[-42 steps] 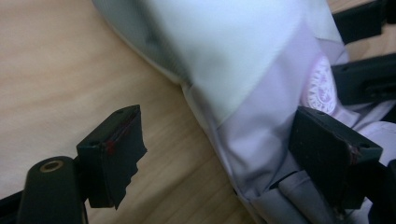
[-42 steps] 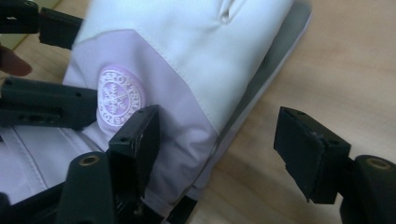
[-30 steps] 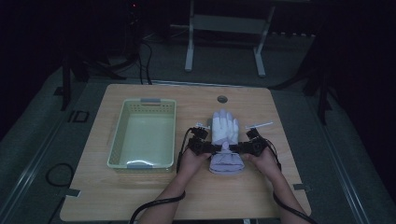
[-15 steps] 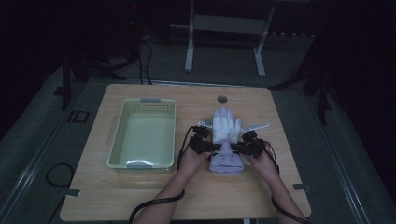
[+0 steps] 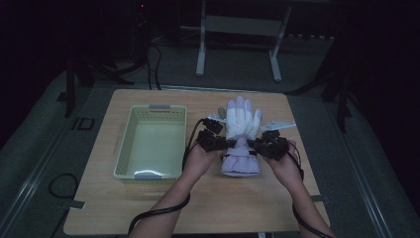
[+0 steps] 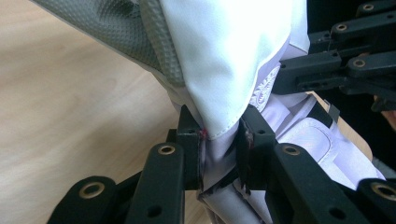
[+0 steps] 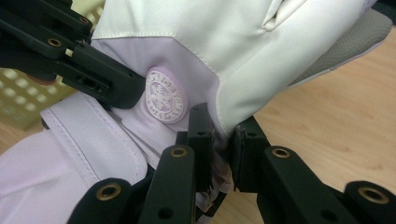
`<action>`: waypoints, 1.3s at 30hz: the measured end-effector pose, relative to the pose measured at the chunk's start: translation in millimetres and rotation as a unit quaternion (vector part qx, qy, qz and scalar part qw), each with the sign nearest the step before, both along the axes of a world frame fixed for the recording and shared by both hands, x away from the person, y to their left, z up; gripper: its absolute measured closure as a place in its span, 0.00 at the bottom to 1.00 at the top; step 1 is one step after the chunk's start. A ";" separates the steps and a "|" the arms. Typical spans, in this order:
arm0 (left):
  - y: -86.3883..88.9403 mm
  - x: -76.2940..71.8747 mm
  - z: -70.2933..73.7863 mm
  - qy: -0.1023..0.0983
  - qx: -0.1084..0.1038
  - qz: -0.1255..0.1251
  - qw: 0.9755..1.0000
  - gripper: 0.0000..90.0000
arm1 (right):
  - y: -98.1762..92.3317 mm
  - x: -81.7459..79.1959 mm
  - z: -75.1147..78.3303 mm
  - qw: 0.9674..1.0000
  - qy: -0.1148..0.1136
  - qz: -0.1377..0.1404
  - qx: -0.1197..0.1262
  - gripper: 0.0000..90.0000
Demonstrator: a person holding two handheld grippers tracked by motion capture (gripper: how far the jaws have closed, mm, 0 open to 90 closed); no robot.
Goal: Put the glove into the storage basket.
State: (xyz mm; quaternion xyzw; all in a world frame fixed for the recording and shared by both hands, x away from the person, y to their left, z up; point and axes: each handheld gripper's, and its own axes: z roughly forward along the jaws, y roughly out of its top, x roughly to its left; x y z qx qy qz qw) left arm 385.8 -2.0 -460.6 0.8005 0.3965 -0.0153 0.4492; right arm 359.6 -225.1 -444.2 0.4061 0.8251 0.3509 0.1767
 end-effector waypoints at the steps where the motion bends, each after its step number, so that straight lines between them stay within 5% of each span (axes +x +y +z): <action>1: 2.5 -0.6 3.8 -0.004 0.004 -0.001 1.000 0.83 | 2.9 -0.4 5.2 1.000 -0.003 0.001 0.003 0.89; 18: 75.8 -8.8 49.9 -0.027 0.069 0.017 0.997 0.83 | 76.4 1.4 38.5 0.999 -0.026 0.039 0.005 0.89; 29: 147.9 -13.6 58.1 -0.020 0.089 0.038 0.995 0.83 | 149.0 6.2 43.2 0.996 -0.027 0.084 0.012 0.90; 39: 211.5 -13.0 58.4 -0.003 0.113 0.028 0.993 0.83 | 213.6 4.3 38.3 0.992 -0.025 0.122 0.006 0.90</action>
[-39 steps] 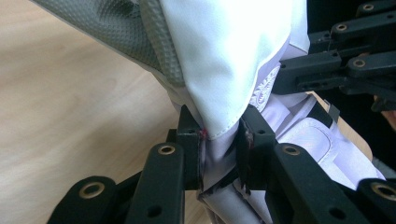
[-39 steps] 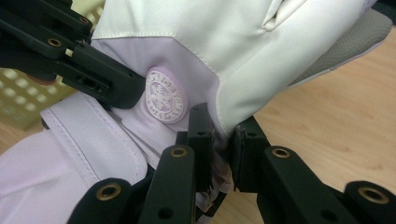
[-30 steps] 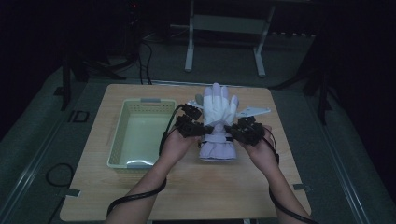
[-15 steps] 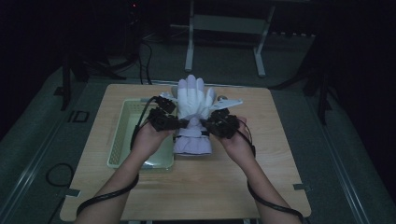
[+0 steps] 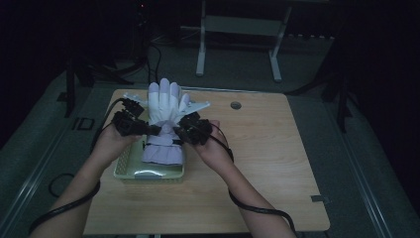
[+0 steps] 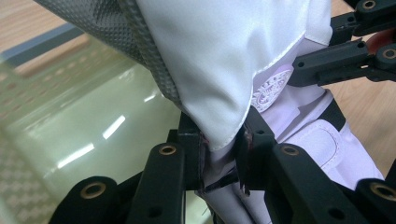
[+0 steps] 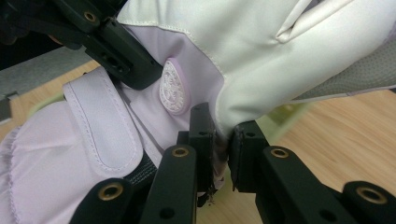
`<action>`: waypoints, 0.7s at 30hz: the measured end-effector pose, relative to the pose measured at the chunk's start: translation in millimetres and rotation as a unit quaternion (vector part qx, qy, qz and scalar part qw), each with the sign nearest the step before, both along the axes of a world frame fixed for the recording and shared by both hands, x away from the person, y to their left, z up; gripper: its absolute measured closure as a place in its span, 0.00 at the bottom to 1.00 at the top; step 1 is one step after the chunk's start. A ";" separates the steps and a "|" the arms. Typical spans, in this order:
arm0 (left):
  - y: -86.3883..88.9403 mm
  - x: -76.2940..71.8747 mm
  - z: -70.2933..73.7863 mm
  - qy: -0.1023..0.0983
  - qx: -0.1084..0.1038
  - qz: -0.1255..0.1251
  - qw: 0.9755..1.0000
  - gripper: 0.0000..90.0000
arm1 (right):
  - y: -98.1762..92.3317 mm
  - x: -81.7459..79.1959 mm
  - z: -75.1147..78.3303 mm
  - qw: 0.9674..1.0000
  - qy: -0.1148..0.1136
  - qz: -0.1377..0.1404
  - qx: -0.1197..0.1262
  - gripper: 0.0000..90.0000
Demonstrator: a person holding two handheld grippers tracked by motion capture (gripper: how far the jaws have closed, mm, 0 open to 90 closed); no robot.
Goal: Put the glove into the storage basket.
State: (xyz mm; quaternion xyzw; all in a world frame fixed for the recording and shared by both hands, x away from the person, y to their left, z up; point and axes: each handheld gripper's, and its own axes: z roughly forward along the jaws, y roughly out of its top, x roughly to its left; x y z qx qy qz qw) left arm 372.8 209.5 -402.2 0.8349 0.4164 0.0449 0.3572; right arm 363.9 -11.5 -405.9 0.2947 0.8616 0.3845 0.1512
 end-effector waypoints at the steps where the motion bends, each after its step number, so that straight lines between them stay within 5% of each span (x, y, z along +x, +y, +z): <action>1: 7.2 -0.8 -1.6 0.000 0.002 0.003 1.000 0.83 | 4.5 0.7 -0.6 1.000 0.003 0.002 -0.001 0.90; 9: 46.0 3.8 -24.7 0.010 -0.005 -0.006 1.000 0.83 | 44.5 2.2 -14.4 0.999 -0.002 0.037 -0.021 0.90; 15: 48.6 7.9 -48.3 0.029 -0.010 0.011 0.999 0.83 | 56.8 8.7 -31.6 0.998 0.018 0.031 -0.048 0.90; 21: 44.2 14.4 -82.0 0.067 0.012 0.015 0.998 0.83 | 65.2 15.0 -64.2 0.995 0.039 0.037 -0.088 0.90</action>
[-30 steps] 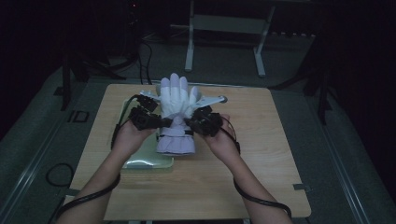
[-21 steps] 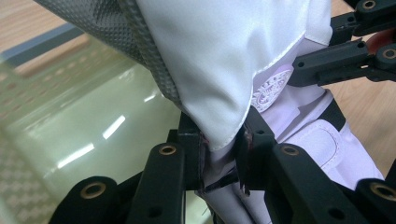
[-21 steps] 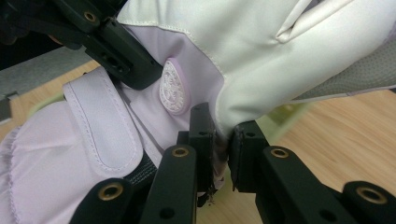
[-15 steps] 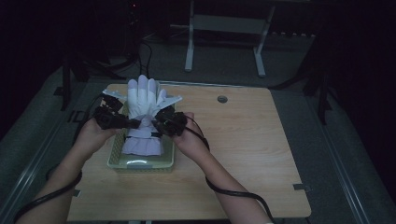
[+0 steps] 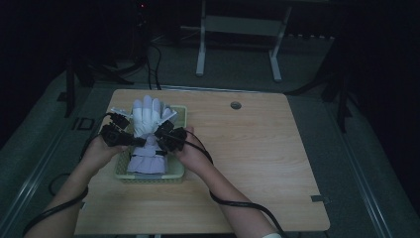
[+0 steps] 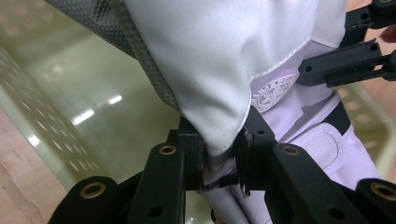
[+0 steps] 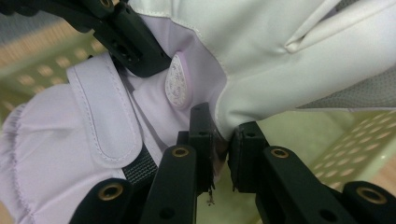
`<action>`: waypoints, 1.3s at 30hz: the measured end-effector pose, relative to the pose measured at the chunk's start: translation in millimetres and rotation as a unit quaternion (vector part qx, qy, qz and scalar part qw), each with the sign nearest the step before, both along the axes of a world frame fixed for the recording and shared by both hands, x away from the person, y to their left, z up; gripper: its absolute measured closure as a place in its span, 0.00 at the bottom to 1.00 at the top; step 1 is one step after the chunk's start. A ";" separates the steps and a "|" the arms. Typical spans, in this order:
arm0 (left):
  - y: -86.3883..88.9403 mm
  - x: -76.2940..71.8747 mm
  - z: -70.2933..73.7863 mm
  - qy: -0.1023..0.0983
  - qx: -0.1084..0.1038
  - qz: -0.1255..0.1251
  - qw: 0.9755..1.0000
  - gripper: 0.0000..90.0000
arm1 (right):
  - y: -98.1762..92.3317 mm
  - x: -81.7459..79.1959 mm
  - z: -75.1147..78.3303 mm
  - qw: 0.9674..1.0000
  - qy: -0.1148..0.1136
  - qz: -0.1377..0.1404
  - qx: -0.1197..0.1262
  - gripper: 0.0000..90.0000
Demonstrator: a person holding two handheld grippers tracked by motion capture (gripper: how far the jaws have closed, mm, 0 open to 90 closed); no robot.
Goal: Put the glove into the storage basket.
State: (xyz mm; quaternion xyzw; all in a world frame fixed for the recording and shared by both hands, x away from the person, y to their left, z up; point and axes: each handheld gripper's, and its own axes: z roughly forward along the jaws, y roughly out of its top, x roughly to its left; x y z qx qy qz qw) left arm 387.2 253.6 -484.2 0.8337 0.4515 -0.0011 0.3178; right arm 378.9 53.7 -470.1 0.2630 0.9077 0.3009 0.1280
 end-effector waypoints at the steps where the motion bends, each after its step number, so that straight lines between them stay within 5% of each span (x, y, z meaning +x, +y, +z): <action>1: -1.4 0.7 -4.2 0.006 0.006 0.001 1.000 0.83 | 1.9 0.8 -4.7 1.000 0.004 -0.002 -0.008 0.90; 11: -20.6 5.6 -28.4 0.034 0.084 0.012 0.996 0.82 | 16.9 7.2 -40.6 0.997 0.035 -0.038 -0.057 0.88; 16: -28.2 7.2 -32.8 0.038 0.102 0.031 0.994 0.75 | 15.1 13.5 -45.8 0.994 0.061 -0.053 -0.067 0.80; 29: -28.8 5.8 -33.5 0.030 0.105 0.037 0.993 0.72 | 12.5 15.1 -46.7 0.995 0.062 -0.053 -0.063 0.78; 35: -30.9 5.8 -32.6 0.024 0.112 0.044 0.992 0.65 | 9.4 14.9 -41.8 0.996 0.045 -0.059 -0.058 0.66; 39: -28.6 5.3 -31.2 0.021 0.097 0.051 0.994 0.61 | 5.6 14.7 -37.5 0.996 0.040 -0.055 -0.054 0.58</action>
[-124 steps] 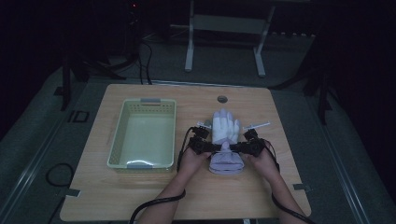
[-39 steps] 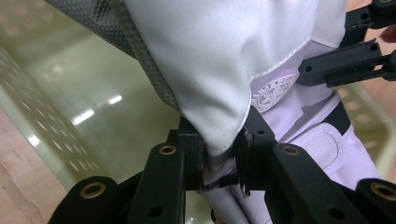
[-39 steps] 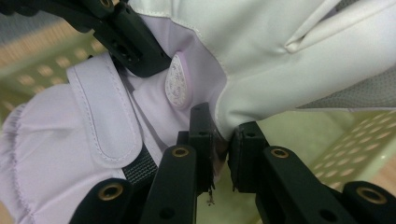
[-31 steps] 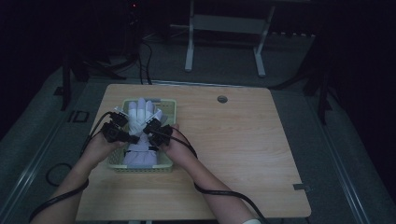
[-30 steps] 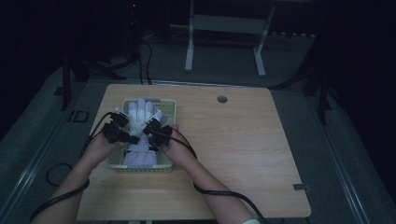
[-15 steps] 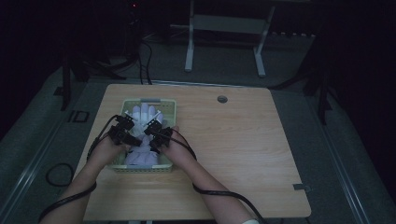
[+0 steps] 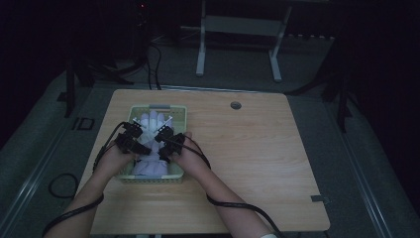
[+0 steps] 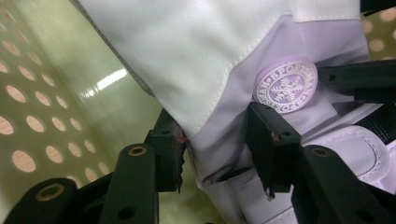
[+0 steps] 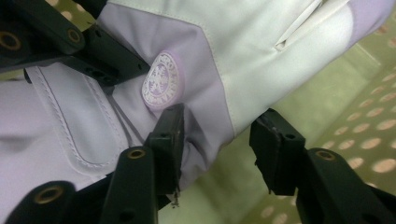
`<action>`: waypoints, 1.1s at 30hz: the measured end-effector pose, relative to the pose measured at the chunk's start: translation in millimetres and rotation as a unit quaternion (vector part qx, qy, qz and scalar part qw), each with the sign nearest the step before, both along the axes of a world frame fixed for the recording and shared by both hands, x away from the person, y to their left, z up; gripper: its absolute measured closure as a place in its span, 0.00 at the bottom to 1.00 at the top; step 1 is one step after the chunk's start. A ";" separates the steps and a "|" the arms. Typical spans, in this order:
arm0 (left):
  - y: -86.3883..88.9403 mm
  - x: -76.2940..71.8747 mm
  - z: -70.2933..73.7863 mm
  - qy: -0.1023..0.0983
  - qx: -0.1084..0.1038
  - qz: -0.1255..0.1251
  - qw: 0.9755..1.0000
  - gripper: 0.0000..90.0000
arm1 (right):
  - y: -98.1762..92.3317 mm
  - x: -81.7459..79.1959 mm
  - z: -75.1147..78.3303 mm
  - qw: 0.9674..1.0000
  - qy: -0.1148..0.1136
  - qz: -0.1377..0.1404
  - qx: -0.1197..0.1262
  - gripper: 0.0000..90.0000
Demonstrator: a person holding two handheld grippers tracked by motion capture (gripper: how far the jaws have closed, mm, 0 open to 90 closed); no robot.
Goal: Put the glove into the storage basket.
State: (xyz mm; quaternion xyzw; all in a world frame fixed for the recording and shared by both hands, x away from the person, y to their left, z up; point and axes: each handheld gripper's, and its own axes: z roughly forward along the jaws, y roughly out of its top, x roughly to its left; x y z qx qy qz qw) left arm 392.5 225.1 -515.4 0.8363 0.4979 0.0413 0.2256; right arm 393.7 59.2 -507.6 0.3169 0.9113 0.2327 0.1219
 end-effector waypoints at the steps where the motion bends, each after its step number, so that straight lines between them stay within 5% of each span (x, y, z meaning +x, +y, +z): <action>1: 0.9 -0.3 0.3 -0.002 -0.004 0.000 1.000 0.59 | -1.3 0.2 1.2 1.000 -0.001 0.000 0.003 0.55; 8: 6.8 -4.9 14.8 -0.055 -0.034 0.020 0.998 0.28 | -11.6 0.3 12.6 0.999 -0.008 0.026 0.040 0.37; 12: 18.6 -12.2 29.3 -0.108 -0.068 0.047 0.991 0.16 | -19.8 -0.1 22.8 0.997 -0.002 0.040 0.058 0.28; 15: 24.0 -16.5 33.5 -0.127 -0.084 0.062 0.986 0.07 | -28.9 -0.8 31.5 0.995 0.006 0.053 0.086 0.21; 25: 13.7 -33.2 39.2 -0.159 -0.081 0.043 0.983 0.03 | -51.0 -5.1 44.9 0.992 -0.018 0.069 0.104 0.17; 28: 8.8 -37.5 41.6 -0.163 -0.090 0.038 0.982 0.03 | -59.6 -5.6 47.3 0.991 -0.020 0.067 0.115 0.17; 33: 1.1 -45.1 45.7 -0.175 -0.126 0.032 0.976 0.03 | -75.5 -6.8 51.1 0.989 -0.027 0.063 0.134 0.16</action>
